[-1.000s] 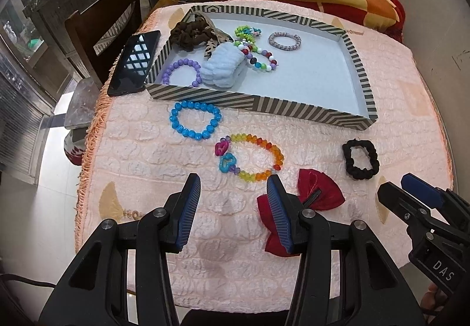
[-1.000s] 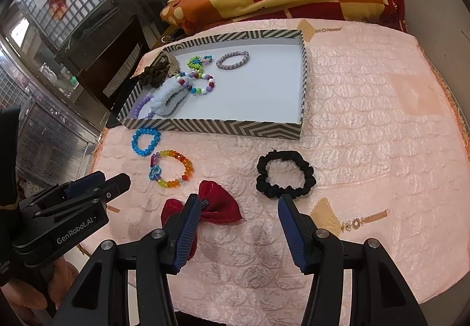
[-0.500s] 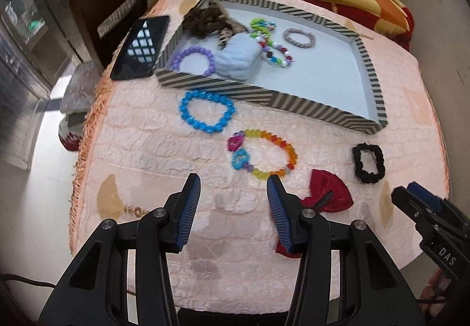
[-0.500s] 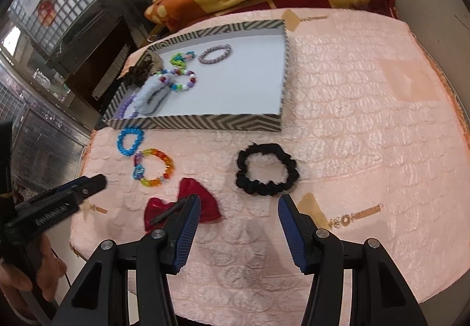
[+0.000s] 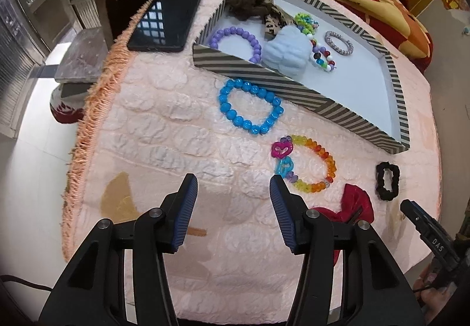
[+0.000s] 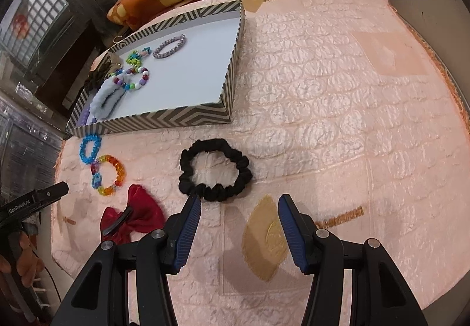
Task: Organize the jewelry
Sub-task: 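Grasp the blue bead bracelet with the left tool while the right tool grasps the black scrunchie, then carry the blue bracelet and black scrunchie over the striped tray, then open the right tool to drop the scrunchie while the left tool releases the blue bracelet, then withdraw both open tools toward the gradient bracelet and red satin bow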
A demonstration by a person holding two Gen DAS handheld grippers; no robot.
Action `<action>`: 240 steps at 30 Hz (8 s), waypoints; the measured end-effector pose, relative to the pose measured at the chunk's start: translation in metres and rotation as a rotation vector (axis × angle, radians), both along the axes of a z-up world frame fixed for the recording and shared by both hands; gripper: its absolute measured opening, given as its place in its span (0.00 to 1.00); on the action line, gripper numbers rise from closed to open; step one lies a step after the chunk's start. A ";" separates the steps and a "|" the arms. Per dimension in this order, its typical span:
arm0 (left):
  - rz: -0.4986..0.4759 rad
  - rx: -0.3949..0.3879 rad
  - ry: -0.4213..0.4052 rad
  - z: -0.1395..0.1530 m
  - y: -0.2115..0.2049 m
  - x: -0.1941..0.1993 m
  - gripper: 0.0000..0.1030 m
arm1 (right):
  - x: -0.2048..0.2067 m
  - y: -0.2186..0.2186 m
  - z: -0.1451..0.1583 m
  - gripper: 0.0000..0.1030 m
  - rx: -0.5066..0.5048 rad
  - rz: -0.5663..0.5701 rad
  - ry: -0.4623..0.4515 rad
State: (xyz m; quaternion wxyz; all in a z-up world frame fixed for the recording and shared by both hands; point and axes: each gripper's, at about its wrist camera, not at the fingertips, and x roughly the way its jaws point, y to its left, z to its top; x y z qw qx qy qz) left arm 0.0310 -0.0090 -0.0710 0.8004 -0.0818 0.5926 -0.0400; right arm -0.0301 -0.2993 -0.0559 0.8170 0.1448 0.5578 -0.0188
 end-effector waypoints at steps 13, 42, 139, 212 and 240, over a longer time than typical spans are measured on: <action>0.087 0.016 -0.007 -0.016 0.013 0.049 0.49 | 0.018 0.004 -0.008 0.51 -0.056 0.016 -0.003; -0.081 0.055 -0.053 -0.013 0.008 0.066 0.07 | 0.018 0.015 0.015 0.12 -0.072 0.050 -0.088; -0.421 -0.014 0.007 -0.015 -0.144 0.190 0.07 | 0.258 -0.009 -0.019 0.04 -0.143 -0.039 -0.023; -0.194 0.112 -0.139 0.042 -0.072 0.009 0.42 | 0.009 0.069 0.039 0.42 -0.031 0.151 -0.111; -0.022 0.065 -0.035 0.006 0.003 -0.001 0.44 | 0.011 0.120 -0.024 0.50 0.167 0.086 0.056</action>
